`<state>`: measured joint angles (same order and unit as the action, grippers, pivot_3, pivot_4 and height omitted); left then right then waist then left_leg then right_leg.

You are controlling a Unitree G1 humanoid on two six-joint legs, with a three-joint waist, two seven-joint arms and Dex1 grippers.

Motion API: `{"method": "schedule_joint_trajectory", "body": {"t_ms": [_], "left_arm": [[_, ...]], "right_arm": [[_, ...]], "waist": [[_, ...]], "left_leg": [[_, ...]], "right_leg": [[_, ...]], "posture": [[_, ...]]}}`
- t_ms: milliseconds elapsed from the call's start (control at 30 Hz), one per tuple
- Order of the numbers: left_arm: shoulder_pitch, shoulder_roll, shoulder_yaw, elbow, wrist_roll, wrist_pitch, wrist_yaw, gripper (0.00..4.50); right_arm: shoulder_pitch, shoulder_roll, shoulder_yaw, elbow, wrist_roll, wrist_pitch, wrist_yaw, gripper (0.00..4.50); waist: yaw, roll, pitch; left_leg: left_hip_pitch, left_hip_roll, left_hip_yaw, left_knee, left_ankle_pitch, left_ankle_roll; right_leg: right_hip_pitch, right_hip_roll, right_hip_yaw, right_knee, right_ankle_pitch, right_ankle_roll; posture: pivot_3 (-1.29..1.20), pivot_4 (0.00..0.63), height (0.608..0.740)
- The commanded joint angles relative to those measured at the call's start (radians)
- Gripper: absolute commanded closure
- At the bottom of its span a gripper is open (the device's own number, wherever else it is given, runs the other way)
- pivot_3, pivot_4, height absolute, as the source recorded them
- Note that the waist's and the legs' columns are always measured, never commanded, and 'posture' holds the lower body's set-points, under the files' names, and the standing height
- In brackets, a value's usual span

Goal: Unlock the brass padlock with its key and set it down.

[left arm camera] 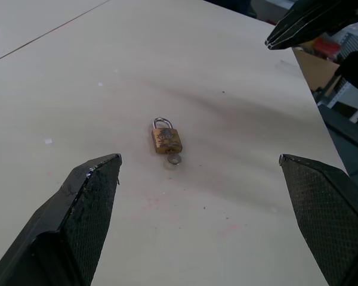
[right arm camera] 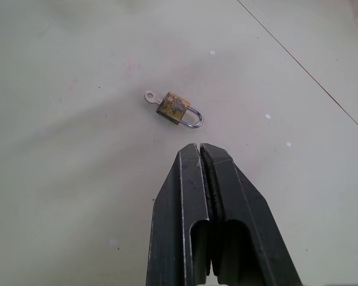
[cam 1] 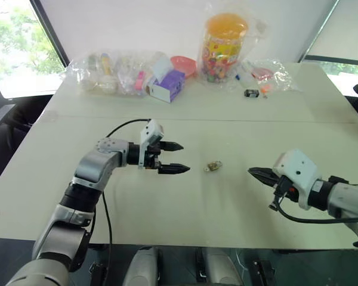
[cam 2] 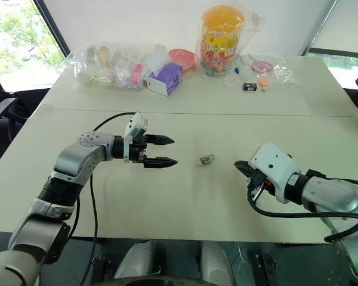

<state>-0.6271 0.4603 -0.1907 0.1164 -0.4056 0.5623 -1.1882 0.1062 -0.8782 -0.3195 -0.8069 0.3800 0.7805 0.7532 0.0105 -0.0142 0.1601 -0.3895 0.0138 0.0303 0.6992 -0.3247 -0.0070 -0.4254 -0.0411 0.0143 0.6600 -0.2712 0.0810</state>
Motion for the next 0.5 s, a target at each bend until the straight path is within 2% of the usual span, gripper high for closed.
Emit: {"method": "schedule_joint_trajectory", "body": {"t_ms": [33, 500], "left_arm": [[-0.021, 0.006, 0.022, -0.021, -0.017, -0.001, -0.006, 0.07], [-0.031, 0.008, 0.025, -0.036, -0.027, 0.020, -0.002, 0.07]], "right_arm": [[-0.021, -0.014, -0.001, -0.006, 0.014, -0.008, 0.000, 4.50], [-0.056, -0.027, 0.046, 0.018, 0.012, -0.015, 0.001, 4.50]], "waist": [[0.000, 0.000, 0.000], [0.000, 0.000, 0.000]], "left_leg": [[0.000, 0.000, 0.000, 0.000, 0.000, 0.000], [0.000, 0.000, 0.000, 0.000, 0.000, 0.000]], "right_leg": [[0.000, 0.000, 0.000, 0.000, 0.000, 0.000], [0.000, 0.000, 0.000, 0.000, 0.000, 0.000]], "posture": [[0.00, 0.150, 0.735], [0.00, 0.150, 0.735]]}}
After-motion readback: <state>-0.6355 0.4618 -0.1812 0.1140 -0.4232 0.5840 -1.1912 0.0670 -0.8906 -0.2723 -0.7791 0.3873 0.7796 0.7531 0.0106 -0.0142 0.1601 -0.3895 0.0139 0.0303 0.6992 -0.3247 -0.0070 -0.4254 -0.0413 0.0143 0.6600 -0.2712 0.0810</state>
